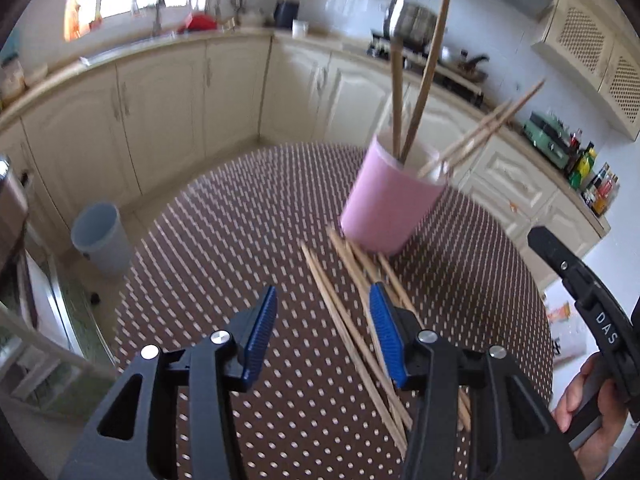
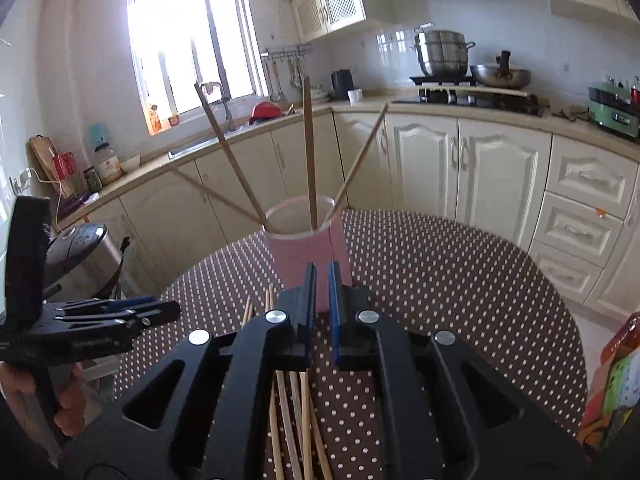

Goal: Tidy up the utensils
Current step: 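Open the right gripper over the pink cup while the left gripper returns to the pile, then grasp a chopstick with the left gripper while the right gripper grasps another and lifts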

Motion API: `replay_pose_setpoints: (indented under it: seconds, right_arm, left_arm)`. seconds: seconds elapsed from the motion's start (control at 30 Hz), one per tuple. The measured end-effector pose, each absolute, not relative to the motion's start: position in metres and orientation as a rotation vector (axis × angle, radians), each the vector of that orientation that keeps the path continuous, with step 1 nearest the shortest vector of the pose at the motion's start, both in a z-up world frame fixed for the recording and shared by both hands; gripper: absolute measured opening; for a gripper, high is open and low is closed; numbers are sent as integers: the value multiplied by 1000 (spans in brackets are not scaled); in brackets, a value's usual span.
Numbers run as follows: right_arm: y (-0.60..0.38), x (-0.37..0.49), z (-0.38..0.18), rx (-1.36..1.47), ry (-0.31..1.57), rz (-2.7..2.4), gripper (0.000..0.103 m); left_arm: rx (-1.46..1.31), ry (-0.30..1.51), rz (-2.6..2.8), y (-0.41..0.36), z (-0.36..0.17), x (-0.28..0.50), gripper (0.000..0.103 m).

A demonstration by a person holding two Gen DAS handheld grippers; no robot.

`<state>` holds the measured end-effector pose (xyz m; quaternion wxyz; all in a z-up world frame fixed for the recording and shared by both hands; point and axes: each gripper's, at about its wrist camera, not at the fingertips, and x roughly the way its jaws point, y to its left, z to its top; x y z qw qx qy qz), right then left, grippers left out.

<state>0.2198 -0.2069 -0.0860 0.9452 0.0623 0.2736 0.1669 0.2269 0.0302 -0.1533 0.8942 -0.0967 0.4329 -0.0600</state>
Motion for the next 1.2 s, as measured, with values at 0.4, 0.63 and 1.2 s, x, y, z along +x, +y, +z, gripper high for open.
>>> replay_pose_setpoints:
  seconds: [0.4,0.63,1.2]
  right_arm:
    - [-207,231,-128,136,685,354,7]
    - [-207,239,-139,144,720,352,7]
    - [-191,261,-154,90,802,386,53]
  left_arm:
    - [-160,1114,-81,9,-211,255,48]
    - [-140,1122,-52,-3,-215,276,48]
    - [-35,1121,17,-6,-226,327,48]
